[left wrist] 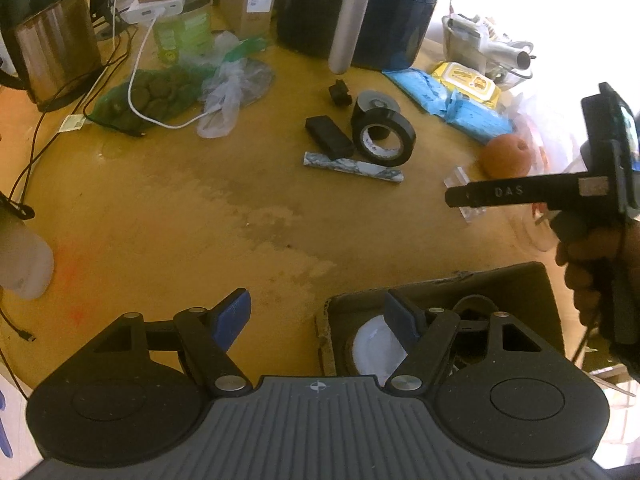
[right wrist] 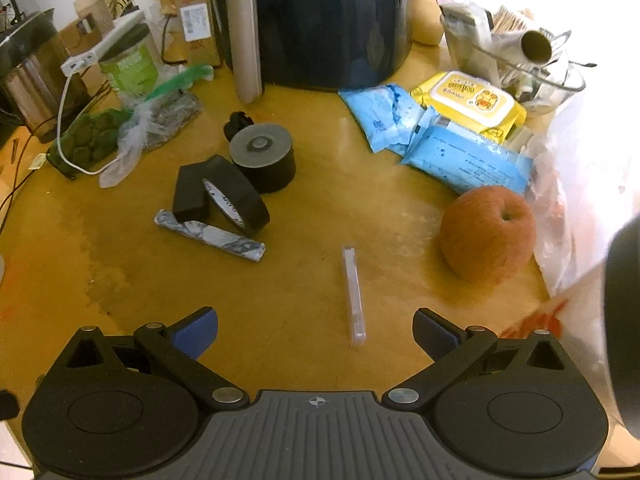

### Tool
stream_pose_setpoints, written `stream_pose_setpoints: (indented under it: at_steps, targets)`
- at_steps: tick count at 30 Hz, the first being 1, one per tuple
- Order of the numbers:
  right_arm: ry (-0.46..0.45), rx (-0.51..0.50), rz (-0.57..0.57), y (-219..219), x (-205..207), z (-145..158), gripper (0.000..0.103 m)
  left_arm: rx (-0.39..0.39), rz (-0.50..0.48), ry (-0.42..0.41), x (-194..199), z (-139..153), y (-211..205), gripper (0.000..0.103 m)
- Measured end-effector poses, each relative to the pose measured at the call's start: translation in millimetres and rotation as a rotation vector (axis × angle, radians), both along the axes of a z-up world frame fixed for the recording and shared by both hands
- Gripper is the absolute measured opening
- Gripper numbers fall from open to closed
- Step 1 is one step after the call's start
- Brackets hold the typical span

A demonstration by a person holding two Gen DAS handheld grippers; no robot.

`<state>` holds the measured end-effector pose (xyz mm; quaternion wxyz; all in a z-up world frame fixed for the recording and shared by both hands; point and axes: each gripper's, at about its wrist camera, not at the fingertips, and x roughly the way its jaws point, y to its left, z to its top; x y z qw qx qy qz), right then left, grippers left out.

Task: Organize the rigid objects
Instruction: 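Withdraw both grippers from the box toward the clear plastic strip, then grasp the clear plastic strip upright with the right gripper, then lift the clear strip with the right gripper while the left gripper approaches the black tape roll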

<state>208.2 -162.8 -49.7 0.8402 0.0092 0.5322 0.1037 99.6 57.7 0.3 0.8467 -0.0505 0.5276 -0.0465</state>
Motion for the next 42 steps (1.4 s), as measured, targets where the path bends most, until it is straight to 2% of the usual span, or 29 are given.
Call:
stream_pose_setpoints:
  at_steps: [2,7,13,14,15,16,17,29,42]
  targets:
    - [0.007,0.007,-0.005,0.5,5.9,-6.0,0.101,0.000,0.008,0.001,-0.6,0.1,2.6,0.073]
    - [0.028,0.003,-0.011,3.1,19.3,-20.8,0.087,-0.001,0.035,0.006,-2.3,-0.4,10.9,0.073]
    - [0.064,-0.005,-0.007,4.2,30.7,-37.5,0.060,0.001,0.060,0.007,-4.2,0.1,18.4,0.073]
    - [0.070,-0.005,-0.001,4.8,31.6,-39.6,0.048,0.001,0.062,0.007,-4.1,0.2,19.1,0.073]
    - [0.077,-0.011,0.005,5.4,32.2,-41.2,0.027,0.002,0.063,0.007,-3.9,0.3,19.3,0.073]
    - [0.080,-0.021,0.008,5.7,32.7,-42.3,0.015,0.002,0.062,0.007,-3.5,0.2,19.3,0.073]
    - [0.084,-0.022,0.010,5.4,32.8,-42.7,0.011,0.002,0.061,0.006,-3.2,0.3,19.1,0.073]
    - [0.026,0.056,0.023,-0.2,17.6,-13.2,0.010,-0.003,0.013,-0.011,10.3,-0.5,7.1,0.073]
    - [-0.019,0.169,0.004,-19.5,-13.8,29.3,0.010,-0.004,-0.050,-0.073,37.4,3.1,-11.5,0.073]
